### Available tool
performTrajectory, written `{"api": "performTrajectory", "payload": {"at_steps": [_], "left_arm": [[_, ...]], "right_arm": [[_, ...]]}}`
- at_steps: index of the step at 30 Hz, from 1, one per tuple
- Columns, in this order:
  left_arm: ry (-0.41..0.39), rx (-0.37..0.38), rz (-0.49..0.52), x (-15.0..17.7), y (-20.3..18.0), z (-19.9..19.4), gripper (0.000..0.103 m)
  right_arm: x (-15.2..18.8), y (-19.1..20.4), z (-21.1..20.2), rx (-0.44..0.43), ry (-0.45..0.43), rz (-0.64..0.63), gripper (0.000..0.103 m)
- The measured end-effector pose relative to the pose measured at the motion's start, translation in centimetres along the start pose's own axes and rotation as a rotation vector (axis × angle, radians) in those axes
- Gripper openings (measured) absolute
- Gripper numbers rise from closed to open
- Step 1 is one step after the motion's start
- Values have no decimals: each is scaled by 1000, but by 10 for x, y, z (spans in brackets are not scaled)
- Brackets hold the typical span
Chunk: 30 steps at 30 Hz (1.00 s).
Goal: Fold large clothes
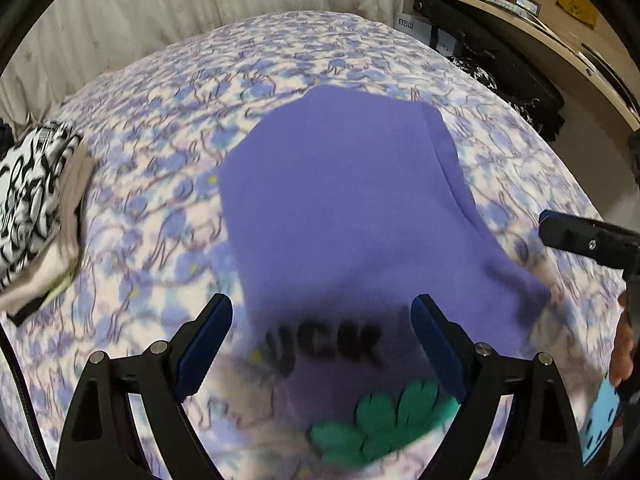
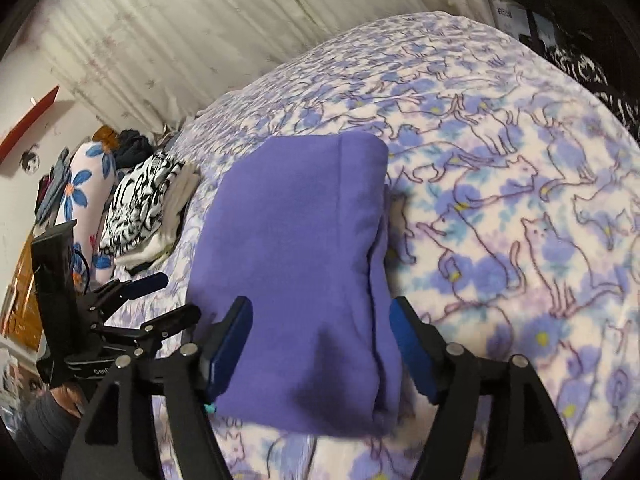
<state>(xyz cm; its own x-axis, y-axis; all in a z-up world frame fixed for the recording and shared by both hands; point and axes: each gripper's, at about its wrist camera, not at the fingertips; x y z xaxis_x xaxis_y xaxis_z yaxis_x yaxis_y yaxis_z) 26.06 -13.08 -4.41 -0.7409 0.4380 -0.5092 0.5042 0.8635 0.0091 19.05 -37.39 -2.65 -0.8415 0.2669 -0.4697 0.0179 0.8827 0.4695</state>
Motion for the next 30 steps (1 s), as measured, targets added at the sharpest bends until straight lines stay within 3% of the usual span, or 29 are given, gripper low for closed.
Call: {"api": "performTrajectory", "payload": {"at_steps": [7,11,15,20,30], "left_arm": [[16,22,-65,30,12,-27,90],[14,19,-66,43,13,-38,90],[23,23,-63,52,12,-42,90],[34,24,-71,57,17,-35,90],[70,124,-173,62,31,-1,90]], "right_arm": [[24,8,-12,18,44,-38,78],[34,8,-15,35,58,-41,87],[39,5,-15,51,70,-41,88],[42,-4,-6,60,91,-20,88],[41,-18,18,-6,96,12,89]]}}
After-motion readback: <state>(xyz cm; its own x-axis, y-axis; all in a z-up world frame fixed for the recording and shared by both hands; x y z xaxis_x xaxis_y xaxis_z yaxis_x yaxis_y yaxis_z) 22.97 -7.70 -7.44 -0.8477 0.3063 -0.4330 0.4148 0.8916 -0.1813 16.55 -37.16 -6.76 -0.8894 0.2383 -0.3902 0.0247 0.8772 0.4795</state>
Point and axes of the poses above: each gripper's, at about its wrist camera, not at the fingertips, and z roughly the way its jaws point, y to its left, x to its underside, and after that the axes turned 4 degrees about z, right-handed
